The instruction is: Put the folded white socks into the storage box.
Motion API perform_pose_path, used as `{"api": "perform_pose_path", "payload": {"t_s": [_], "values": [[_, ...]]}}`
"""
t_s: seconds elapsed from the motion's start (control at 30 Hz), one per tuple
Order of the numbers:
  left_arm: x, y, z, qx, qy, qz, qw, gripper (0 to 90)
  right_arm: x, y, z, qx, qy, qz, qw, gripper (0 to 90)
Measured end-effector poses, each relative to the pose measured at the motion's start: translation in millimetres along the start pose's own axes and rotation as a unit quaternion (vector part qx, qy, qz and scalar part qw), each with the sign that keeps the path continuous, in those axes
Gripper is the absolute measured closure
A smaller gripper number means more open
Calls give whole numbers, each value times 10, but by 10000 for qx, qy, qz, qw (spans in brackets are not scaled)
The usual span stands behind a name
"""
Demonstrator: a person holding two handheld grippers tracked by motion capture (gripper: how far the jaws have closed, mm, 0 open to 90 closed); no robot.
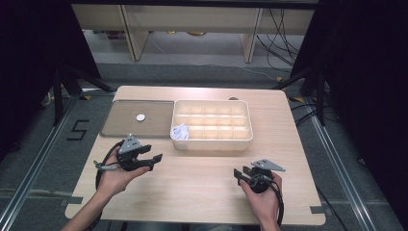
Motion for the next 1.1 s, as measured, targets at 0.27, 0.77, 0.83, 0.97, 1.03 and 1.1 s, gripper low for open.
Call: {"api": "perform_pose_path", "payload": {"t_s": [0.27, 0.77, 0.83, 0.97, 1.03, 1.1], "values": [[-27, 58, 90, 151, 37, -106, 9998, 409, -2, 3, 10, -35, -12, -23, 10000, 574], [-103, 107, 343, 416, 183, -294, 9985, 408, 0, 10, 21, -73, -3, 19, 10000, 572], [-126, 103, 380, 464, 191, -357, 9981, 408, -2, -1, 15, -29, -14, -4, 10000, 571], [-154, 71, 473, 487, 212, -383, 9979, 406, -3, 11, 28, -88, 3, 4, 10000, 571], [-170, 59, 517, 472, 199, -447, 9977, 405, -9, 12, 31, -95, 0, -17, 10000, 570], [-182, 45, 543, 512, 208, -462, 9974, 405, -8, 10, 31, -95, -7, -4, 10000, 570]]}}
Point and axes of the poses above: each handheld gripper's, and its own axes: y roughly backward along the jaws, z roughly out of its underside, x roughly to its right, the point moved 10 cm from there along -y, roughly forward along the jaws, and after that the axes turned 5 degrees about -x, right-handed, at the moved point
